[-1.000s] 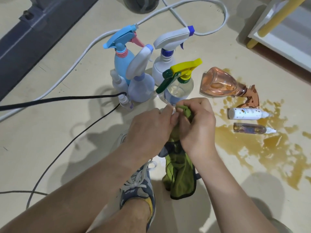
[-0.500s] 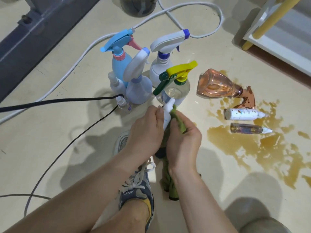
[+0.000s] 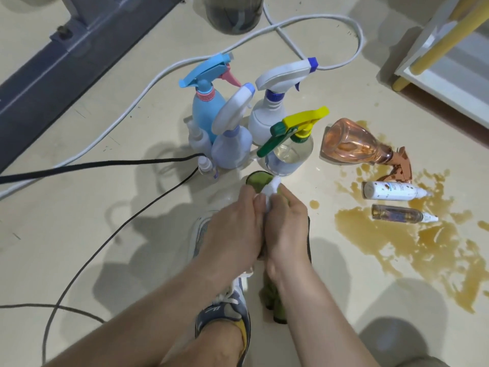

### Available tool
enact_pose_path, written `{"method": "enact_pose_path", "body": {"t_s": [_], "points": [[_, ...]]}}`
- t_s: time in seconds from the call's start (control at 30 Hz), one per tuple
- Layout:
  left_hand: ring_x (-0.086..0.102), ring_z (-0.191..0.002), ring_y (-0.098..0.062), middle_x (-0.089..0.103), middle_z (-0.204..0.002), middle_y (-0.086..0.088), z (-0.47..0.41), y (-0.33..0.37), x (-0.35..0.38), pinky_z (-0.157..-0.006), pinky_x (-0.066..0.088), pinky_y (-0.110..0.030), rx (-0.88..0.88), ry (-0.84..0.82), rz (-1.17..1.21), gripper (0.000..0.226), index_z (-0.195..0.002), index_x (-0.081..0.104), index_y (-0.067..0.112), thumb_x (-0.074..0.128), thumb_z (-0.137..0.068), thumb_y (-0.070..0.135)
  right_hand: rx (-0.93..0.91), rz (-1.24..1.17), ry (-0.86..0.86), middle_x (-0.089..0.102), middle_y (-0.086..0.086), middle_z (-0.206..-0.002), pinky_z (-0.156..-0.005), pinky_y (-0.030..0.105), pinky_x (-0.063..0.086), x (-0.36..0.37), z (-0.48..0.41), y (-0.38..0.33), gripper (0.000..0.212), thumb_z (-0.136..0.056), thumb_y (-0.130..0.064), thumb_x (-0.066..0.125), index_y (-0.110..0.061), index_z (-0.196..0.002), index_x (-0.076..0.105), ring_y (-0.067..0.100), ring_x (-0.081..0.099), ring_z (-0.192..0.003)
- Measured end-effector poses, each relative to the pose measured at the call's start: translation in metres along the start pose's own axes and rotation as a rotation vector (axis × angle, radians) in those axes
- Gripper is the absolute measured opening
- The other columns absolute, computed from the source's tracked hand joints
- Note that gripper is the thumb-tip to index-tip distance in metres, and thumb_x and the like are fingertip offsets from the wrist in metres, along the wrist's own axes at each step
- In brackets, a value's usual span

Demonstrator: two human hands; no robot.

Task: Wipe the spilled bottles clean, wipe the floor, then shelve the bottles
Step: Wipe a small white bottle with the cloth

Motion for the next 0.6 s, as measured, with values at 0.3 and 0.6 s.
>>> {"method": "enact_pose_path", "body": {"t_s": [0.3,0.6], "points": [[0.058,-0.081,-0.031,0.059,-0.08,-0.005,0.011,-0.001,-0.004,-0.066,0.038,-0.04,-0.005,-0.013,0.092,0.026,-0.093,0.035,0.019,0.024,-0.101,0.041,-0.028,-0.084,-0.053,0.047,0.009,-0.079,-0.071,0.035,0.036,0.01,0.011,-0.004,0.02,-0.096,-0.003,0.038,0.001,-0.098,0.057,0.021,0.043,-0.076],[0.064,-0.091,-0.021,0.07,-0.102,-0.01,-0.034,-0.033,0.006,-0.089,0.049,-0.031,-0.509,0.026,0.797,0.041,-0.09,0.065,0.017,0.034,-0.102,0.041,-0.379,0.458,-0.26,0.02,-0.03,-0.153,-0.12,0.031,0.024,0.017,0.053,-0.005,0.046,-0.099,-0.036,0.033,-0.053,-0.139,0.02,-0.012,0.019,-0.142]]}}
Point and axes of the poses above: each hand's wrist, its own z-axis away from the middle knuckle, its own x-axis out of the palm, y = z × x, the point moved 7 cm from there along -z, towards the middle knuckle
